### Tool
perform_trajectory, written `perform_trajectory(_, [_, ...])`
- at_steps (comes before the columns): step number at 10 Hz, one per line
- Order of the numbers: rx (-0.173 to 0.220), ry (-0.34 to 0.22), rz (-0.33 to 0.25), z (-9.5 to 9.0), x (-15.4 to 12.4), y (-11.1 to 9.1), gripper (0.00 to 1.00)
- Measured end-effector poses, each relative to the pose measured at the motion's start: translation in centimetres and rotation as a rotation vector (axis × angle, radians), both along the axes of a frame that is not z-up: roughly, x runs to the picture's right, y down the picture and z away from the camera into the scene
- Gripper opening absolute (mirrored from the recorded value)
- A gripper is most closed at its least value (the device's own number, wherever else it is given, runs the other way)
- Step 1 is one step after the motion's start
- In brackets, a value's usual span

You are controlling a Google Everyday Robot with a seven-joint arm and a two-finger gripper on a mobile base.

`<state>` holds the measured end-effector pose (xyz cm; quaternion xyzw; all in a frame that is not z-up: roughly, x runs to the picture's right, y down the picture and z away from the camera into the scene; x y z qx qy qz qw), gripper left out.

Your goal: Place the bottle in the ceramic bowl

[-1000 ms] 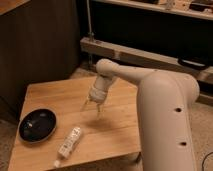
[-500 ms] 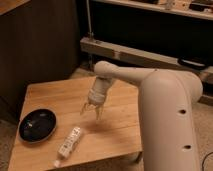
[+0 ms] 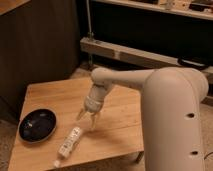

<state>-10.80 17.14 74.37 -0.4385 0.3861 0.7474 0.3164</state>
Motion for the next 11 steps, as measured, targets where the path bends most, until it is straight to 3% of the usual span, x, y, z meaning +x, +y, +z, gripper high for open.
perform_trajectory(2, [-0.002, -0.029, 0.019, 0.4, -0.5, 0.8, 0.65])
perform_trajectory(6, [-0.012, -0.134, 0.004, 1.3, -3.3, 2.1, 0.65])
perform_trajectory(11, [-0.056, -0.243, -0.086, 1.8, -7.4, 4.4, 0.65])
